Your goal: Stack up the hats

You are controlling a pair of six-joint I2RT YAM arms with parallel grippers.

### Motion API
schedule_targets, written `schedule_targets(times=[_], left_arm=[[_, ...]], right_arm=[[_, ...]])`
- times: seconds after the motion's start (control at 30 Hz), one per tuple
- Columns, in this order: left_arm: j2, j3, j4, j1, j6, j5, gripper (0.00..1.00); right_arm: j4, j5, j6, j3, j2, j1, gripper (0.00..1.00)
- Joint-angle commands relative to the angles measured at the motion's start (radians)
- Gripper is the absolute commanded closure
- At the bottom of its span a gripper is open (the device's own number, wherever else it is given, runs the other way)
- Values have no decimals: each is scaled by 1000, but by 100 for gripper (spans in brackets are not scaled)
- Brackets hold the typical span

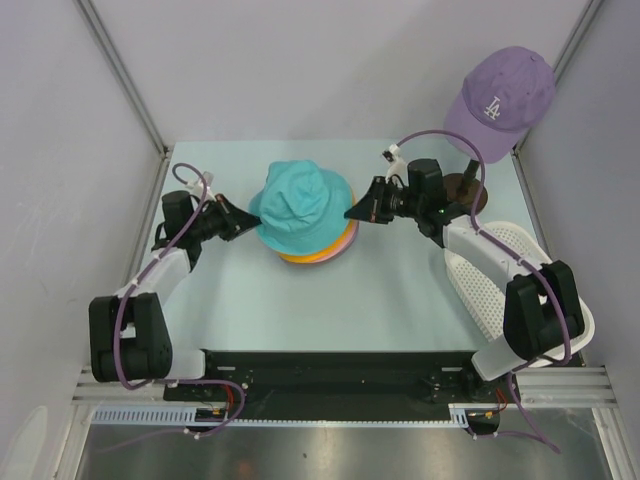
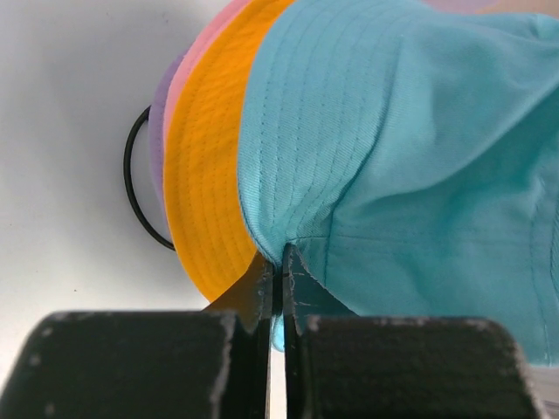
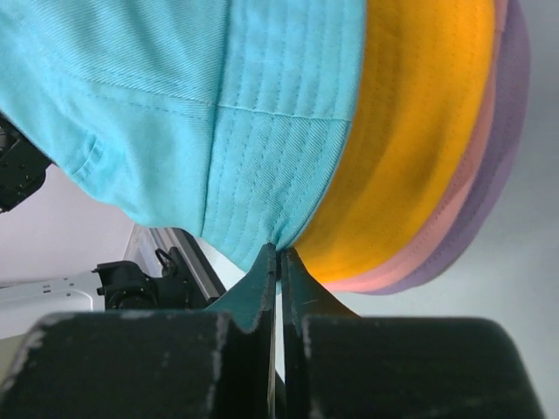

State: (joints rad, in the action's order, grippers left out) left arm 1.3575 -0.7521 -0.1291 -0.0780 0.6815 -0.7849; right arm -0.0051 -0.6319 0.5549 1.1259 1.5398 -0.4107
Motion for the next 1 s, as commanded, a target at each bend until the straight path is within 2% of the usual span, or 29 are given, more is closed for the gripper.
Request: schedule_targets(times=[0.0,0.27,0.4,0.5,0.63,0.73,0.77,0.83,0.87,0.97], left_arm=[[52,-24,-41,-6,-8,9,100],[127,-20,12,-2,-53,76,100],[173,-32,77,26,-127,148,100],[222,-81,181,55,-192,216,100],[232,-156,194,69,-197,227,100],[236,-232,207,69,-191,210,100],[242,-254,227,69,-198,207,100],[250,-308,249,69,-206,207,100],[255,-323,262,69,-218,205,99],[278,-375,282,69,-237,207,95]], right_arm=[[-72,61,-38,-26,19,15,100],[-65,171,-4,-100,54,18,100],[-68,224,2,-133,55,19,100],[-93,241,-9,-133,52,18,100],[-144,222,-55,-82,19,-3,100],[-205,195,-75,-13,-35,-5,86],[-232,189,-79,14,-46,-2,75],[-266,176,-90,67,-70,6,66],[-295,178,-104,133,-73,9,54],[-303,170,-112,242,-61,21,43]])
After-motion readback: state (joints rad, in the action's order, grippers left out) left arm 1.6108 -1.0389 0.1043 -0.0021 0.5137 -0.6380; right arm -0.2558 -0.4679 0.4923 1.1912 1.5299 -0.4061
